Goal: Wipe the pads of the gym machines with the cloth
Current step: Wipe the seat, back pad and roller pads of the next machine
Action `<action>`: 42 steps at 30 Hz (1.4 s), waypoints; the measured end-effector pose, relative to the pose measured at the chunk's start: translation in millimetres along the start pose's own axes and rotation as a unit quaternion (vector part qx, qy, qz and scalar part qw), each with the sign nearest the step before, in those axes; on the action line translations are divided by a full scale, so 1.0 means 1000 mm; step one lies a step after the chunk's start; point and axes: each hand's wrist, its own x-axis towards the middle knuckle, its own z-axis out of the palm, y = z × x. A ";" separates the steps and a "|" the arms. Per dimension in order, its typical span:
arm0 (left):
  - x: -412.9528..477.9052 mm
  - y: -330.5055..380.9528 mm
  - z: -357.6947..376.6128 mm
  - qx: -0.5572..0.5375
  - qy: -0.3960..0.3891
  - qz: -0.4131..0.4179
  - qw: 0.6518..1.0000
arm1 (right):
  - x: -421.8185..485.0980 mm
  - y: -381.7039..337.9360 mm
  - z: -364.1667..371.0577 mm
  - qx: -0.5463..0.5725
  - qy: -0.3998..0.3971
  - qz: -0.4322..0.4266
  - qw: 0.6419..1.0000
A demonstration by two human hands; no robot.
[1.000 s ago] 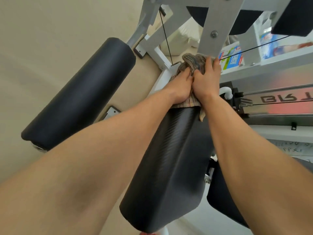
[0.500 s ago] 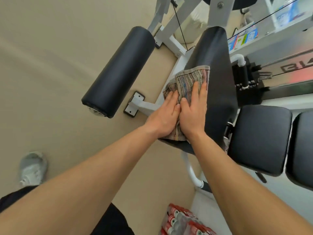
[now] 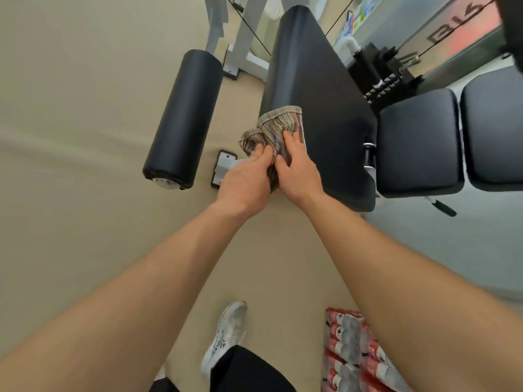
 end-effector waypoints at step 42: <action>0.094 0.125 0.128 0.470 -0.113 0.071 0.872 | 0.027 0.224 -0.048 0.002 -0.124 0.078 0.989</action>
